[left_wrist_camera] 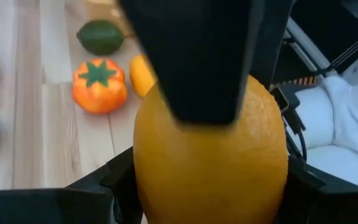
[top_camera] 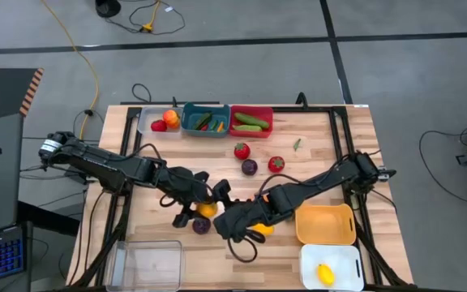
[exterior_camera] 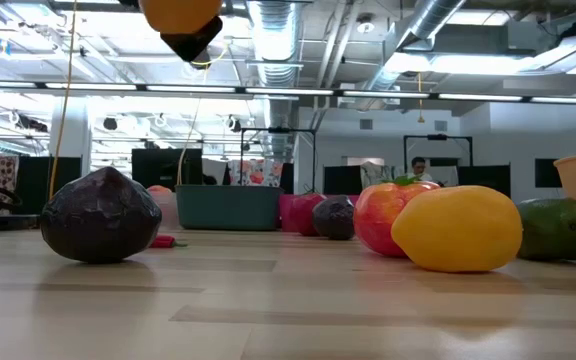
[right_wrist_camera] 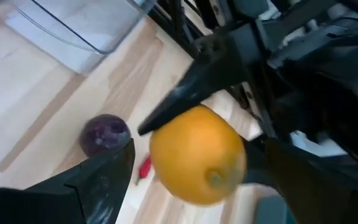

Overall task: Sort produce into baskets
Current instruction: Put the lemon into the white bin

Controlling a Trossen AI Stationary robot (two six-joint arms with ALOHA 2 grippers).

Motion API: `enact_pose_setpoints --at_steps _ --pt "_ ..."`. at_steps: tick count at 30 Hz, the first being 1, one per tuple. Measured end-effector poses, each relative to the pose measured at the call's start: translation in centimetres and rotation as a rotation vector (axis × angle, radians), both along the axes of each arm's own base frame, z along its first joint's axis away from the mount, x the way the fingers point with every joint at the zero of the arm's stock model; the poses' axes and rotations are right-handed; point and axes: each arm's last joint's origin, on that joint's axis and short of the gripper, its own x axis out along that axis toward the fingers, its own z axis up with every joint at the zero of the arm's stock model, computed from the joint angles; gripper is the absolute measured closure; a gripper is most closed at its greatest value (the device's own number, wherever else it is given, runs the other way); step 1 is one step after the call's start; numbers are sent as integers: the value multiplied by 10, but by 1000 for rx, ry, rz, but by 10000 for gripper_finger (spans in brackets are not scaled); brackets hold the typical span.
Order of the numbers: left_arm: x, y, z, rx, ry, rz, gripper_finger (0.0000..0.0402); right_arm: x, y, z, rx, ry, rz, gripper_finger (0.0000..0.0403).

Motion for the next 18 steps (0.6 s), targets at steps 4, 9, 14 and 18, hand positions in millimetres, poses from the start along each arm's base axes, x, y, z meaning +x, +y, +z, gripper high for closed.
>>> enact_pose_setpoints --at_steps 4,9,14,18 --pt "3 -1 3 -9 -42 -2 170 3 -6 0 22 9 14 17" --pt "4 -2 5 -28 -66 -22 170 5 -11 -1 21 16 32 18" --pt "4 -2 5 -21 -73 -29 170 4 -10 -1 12 25 64 37" --pt "4 -2 5 -21 -72 -29 170 5 -10 -1 12 22 65 74"
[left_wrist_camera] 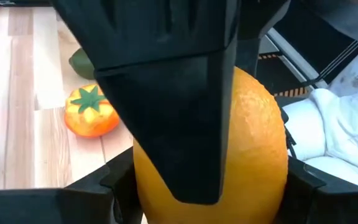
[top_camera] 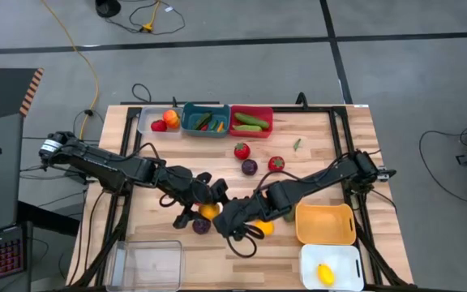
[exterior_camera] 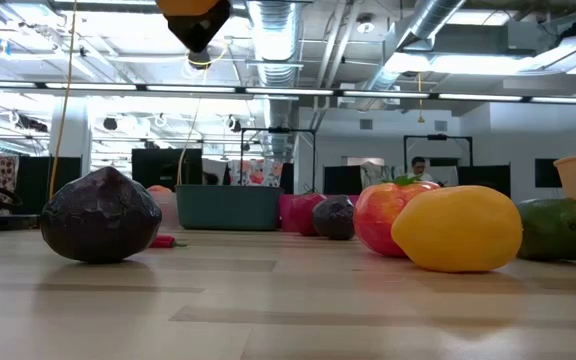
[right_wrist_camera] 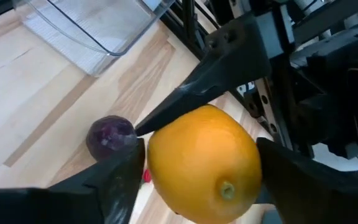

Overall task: Sort produce into baskets
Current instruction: Put the lemon into the white bin

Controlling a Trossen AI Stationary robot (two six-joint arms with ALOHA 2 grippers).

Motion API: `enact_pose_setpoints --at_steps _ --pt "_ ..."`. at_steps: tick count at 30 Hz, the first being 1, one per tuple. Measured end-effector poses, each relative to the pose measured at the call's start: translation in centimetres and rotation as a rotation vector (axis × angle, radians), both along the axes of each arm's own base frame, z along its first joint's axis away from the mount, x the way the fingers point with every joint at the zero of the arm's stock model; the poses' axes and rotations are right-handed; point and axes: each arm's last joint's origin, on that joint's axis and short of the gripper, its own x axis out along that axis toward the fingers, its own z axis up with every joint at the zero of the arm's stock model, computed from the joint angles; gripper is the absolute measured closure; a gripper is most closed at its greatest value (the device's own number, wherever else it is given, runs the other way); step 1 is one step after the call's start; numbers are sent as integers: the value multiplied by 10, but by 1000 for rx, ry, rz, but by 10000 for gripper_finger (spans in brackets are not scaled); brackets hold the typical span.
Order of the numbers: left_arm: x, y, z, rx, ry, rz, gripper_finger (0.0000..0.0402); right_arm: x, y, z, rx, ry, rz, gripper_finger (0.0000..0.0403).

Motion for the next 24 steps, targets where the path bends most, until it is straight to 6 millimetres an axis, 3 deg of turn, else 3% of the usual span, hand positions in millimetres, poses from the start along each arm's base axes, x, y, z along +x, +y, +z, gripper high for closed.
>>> enact_pose_setpoints --at_steps 7,16,24 --pt "0 0 0 1 1 -1 170 0 0 0 0 -1 0 128" --pt "0 0 0 8 -4 -6 165 0 0 0 1 -2 0 133" --pt "0 0 0 13 -7 23 110 0 0 0 1 0 0 134"
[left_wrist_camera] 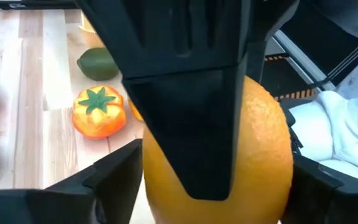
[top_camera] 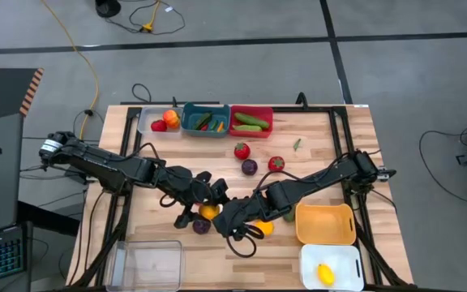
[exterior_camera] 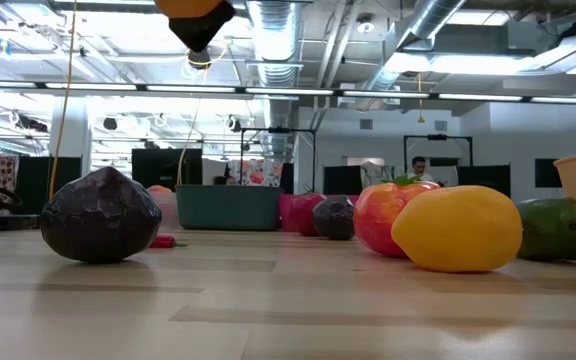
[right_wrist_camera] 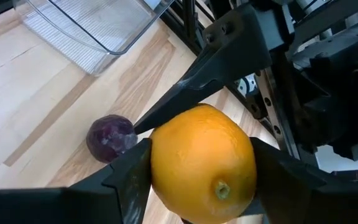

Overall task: Sort produce into baskets
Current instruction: Put the lemon into the white bin

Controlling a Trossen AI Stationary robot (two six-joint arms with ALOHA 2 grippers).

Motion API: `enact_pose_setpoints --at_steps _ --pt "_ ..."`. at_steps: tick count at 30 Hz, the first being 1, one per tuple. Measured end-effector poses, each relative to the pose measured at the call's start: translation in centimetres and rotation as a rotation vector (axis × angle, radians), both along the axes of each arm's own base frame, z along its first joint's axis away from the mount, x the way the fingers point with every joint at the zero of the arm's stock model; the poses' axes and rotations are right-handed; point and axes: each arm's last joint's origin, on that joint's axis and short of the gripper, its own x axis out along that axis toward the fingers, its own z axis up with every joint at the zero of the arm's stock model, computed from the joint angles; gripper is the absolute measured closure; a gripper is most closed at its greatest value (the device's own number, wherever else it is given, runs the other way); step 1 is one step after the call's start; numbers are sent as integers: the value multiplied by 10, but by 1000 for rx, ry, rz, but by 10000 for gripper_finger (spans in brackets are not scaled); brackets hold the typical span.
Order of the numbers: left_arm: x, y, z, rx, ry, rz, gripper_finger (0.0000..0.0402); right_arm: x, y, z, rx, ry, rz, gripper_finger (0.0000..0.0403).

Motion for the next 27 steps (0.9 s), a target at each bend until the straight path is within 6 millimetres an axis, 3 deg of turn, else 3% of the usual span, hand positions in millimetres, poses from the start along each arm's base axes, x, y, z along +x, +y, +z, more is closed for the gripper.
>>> enact_pose_setpoints --at_steps 5,12,19,27 --pt "-2 1 -3 11 32 -1 90 -2 1 -1 9 13 -30 135" --pt "-9 3 -10 74 122 -22 88 -19 5 -11 48 130 -211 135" --pt "-10 4 -12 101 135 -16 88 -51 10 -28 204 341 -534 135" --pt "-11 5 -13 173 126 2 88 -92 40 -35 525 613 -880 135"
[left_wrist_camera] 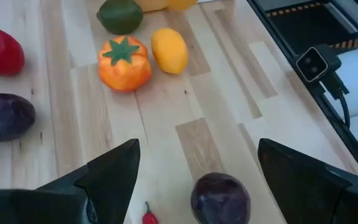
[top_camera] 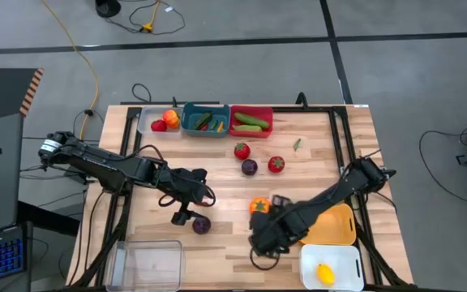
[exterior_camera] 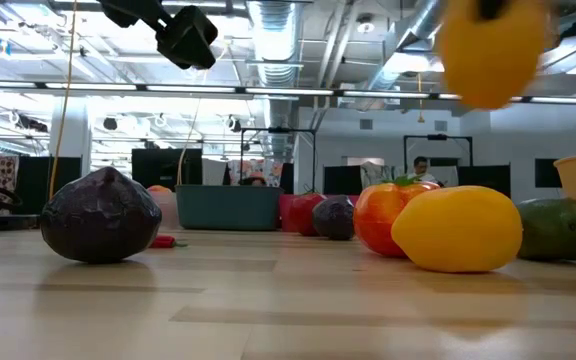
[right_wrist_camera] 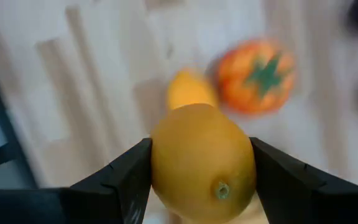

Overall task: Sort produce into baskets
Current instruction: Put the lemon into the white bin

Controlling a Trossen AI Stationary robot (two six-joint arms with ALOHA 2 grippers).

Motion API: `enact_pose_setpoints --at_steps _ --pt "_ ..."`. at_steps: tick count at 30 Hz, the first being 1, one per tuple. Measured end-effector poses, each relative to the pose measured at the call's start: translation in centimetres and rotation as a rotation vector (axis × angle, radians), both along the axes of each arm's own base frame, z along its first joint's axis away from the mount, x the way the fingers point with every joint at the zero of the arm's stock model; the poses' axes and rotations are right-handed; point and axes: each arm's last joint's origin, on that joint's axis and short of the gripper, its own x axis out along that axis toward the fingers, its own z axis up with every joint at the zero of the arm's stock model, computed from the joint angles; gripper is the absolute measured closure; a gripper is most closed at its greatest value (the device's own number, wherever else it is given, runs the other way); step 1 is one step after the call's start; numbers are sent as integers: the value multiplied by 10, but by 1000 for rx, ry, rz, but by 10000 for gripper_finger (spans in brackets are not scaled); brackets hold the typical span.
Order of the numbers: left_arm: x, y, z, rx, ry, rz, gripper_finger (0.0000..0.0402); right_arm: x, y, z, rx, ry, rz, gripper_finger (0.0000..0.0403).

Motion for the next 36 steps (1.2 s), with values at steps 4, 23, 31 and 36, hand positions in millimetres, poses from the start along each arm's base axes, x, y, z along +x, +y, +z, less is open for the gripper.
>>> enact_pose_setpoints --at_steps 4,23,31,36 --pt "0 0 0 0 0 0 88 -18 23 -1 107 67 -122 135" --pt "0 0 0 -6 2 6 88 -96 89 0 191 356 -533 124" --pt "0 0 0 -8 2 7 88 -100 93 0 205 389 -595 111" --pt "0 0 0 -8 2 7 88 -100 93 0 209 393 -535 110"
